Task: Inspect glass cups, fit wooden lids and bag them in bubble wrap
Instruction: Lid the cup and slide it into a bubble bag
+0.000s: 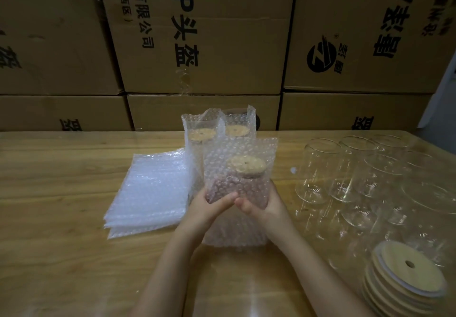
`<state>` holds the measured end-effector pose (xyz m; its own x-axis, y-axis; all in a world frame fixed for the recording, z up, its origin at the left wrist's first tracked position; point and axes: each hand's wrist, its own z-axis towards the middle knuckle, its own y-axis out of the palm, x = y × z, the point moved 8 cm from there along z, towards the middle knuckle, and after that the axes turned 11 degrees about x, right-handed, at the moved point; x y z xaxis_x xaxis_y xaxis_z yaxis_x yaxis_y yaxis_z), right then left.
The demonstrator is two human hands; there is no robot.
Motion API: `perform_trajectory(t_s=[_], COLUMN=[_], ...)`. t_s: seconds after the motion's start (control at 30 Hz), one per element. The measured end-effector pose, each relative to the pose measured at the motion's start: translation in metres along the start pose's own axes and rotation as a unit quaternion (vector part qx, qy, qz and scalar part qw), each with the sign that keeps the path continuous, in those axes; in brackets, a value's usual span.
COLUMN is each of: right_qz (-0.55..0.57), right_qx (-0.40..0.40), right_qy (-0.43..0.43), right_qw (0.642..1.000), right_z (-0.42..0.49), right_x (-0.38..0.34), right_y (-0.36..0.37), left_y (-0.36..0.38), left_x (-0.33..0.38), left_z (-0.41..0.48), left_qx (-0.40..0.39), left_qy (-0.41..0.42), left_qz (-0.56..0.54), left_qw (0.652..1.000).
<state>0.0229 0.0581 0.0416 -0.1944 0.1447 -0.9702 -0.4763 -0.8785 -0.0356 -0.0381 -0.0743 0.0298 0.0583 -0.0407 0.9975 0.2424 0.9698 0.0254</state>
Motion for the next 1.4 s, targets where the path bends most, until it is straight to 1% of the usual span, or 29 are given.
perform_trajectory(t_s=[0.1, 0.17, 0.23, 0.33, 0.37, 0.4, 0.43, 0.5, 0.53, 0.6, 0.67, 0.73, 0.9, 1.13, 1.4], right_qz=[-0.084, -0.113, -0.127, -0.136, -0.121, -0.091, -0.052, 0.000, -0.006, -0.055, -0.091, -0.121, -0.183, -0.231, -0.202], right_qx=[-0.032, -0.030, -0.007, 0.037, 0.057, 0.081, 0.105, 0.173, 0.214, 0.284, 0.324, 0.336, 0.339, 0.351, 0.361], right_qy=[0.011, 0.020, 0.027, 0.040, 0.051, 0.063, 0.072, 0.077, 0.070, 0.052, 0.030, 0.016, 0.002, 0.036, 0.048], right_qw=[0.996, 0.993, 0.991, 0.989, 0.990, 0.991, 0.990, 0.982, 0.974, 0.956, 0.941, 0.934, 0.923, 0.906, 0.909], right_z=[0.001, 0.001, 0.001, 0.005, 0.007, 0.011, 0.015, 0.023, 0.026, 0.032, 0.039, 0.046, 0.066, 0.090, 0.108], right_x=[0.000, 0.002, 0.004, 0.003, 0.003, 0.002, 0.001, -0.004, -0.009, -0.017, -0.023, -0.024, -0.016, 0.003, 0.009], right_y=[-0.001, 0.000, 0.001, 0.003, 0.001, -0.003, -0.008, -0.023, -0.032, -0.048, -0.056, -0.054, -0.042, -0.048, -0.047], left_y=[-0.003, -0.003, -0.002, 0.000, -0.002, -0.005, -0.009, -0.015, -0.017, -0.018, -0.016, -0.013, -0.016, -0.013, -0.011], left_x=[0.001, 0.002, 0.000, -0.008, -0.012, -0.017, -0.023, -0.034, -0.037, -0.038, -0.036, -0.036, -0.040, -0.043, -0.043], left_z=[0.002, 0.004, 0.006, 0.009, 0.010, 0.011, 0.013, 0.015, 0.016, 0.017, 0.018, 0.017, 0.017, 0.021, 0.021], left_qx=[-0.011, -0.018, -0.016, -0.019, -0.005, 0.012, 0.032, 0.068, 0.079, 0.086, 0.076, 0.064, 0.061, 0.057, 0.059], left_qy=[-0.009, -0.008, -0.019, -0.079, -0.098, -0.112, -0.123, -0.143, -0.151, -0.149, -0.134, -0.120, -0.121, -0.120, -0.104], left_qz=[-0.035, -0.050, -0.087, -0.195, -0.207, -0.196, -0.161, -0.106, -0.095, -0.070, -0.027, -0.001, -0.014, -0.008, 0.014], left_qw=[0.999, 0.999, 0.996, 0.978, 0.973, 0.974, 0.979, 0.982, 0.981, 0.983, 0.988, 0.991, 0.991, 0.991, 0.993])
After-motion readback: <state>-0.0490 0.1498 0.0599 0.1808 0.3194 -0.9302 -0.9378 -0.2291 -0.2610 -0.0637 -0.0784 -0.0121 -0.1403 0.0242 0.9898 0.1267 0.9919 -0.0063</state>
